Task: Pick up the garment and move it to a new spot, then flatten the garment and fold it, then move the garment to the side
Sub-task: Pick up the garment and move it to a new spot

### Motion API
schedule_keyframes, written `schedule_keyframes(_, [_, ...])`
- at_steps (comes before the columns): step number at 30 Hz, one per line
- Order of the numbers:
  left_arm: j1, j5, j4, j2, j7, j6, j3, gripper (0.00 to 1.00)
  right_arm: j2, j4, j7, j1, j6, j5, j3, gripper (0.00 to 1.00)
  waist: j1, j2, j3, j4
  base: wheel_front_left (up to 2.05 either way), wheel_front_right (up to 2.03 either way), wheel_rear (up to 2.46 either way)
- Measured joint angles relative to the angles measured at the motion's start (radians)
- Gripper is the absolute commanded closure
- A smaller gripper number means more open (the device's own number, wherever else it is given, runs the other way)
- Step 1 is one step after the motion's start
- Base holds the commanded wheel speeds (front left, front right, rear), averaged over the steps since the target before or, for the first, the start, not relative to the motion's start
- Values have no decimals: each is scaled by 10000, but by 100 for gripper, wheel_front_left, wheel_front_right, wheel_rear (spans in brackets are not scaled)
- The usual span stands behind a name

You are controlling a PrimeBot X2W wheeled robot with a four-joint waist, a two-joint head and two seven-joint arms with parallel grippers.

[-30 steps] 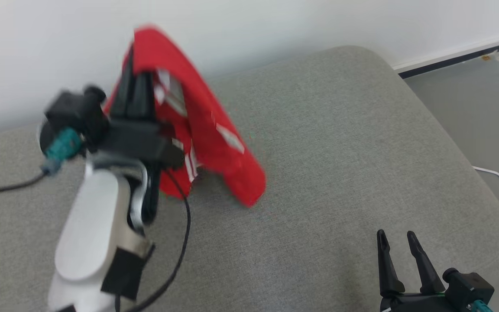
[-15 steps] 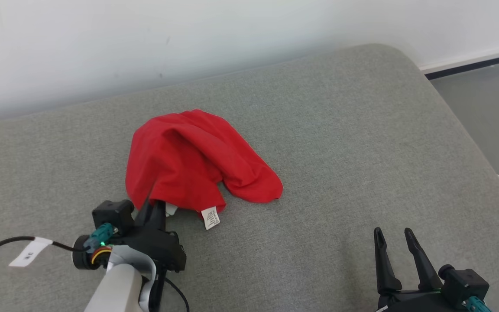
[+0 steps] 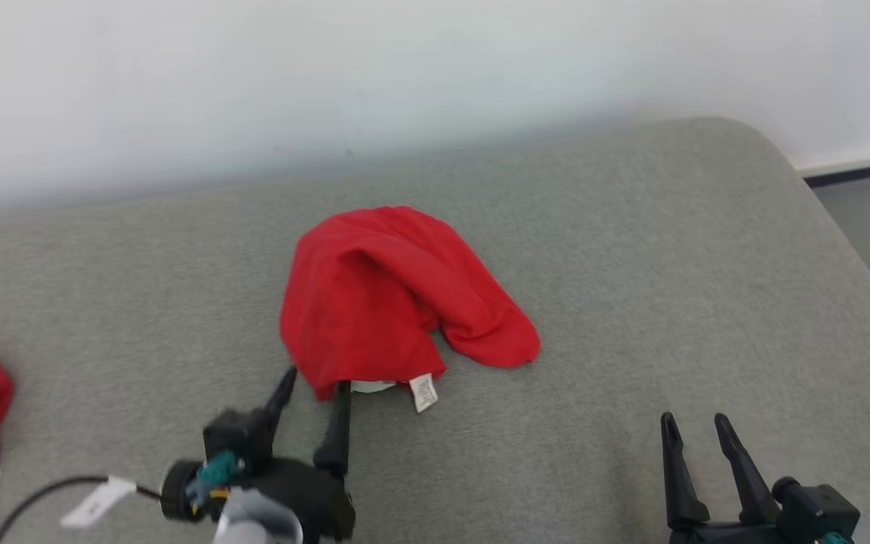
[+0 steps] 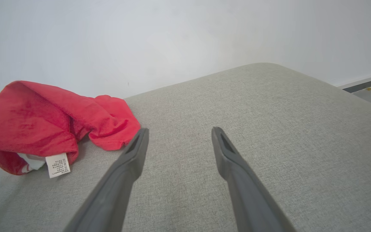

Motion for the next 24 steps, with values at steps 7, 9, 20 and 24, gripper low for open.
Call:
schedule_keyframes(7, [1396, 127, -966, -4, 0, 153, 127, 0, -2, -27, 0, 183, 0, -2, 2, 0, 0, 0, -270, 592, 0, 0, 0])
schedule_keyframes(9, [1770, 188, -1302, -4, -2, 192, 407, 0, -6, -38, 0, 245, 0, -4, -8, 0, 0, 0, -341, 747, 0, 0, 0])
schedule_keyframes(20, [3012, 1369, -3365, 73, -2, 443, 2130, 0, -2, -196, 0, 376, 0, -136, -104, 0, -1, -1, -656, 1432, 0, 0, 0])
schedule_keyframes(24, [3373, 1682, -4138, 50, -2, 533, 2654, 0, -4, -343, 0, 374, 0, -207, -117, 0, 0, -1, -740, 1557, 0, 0, 0])
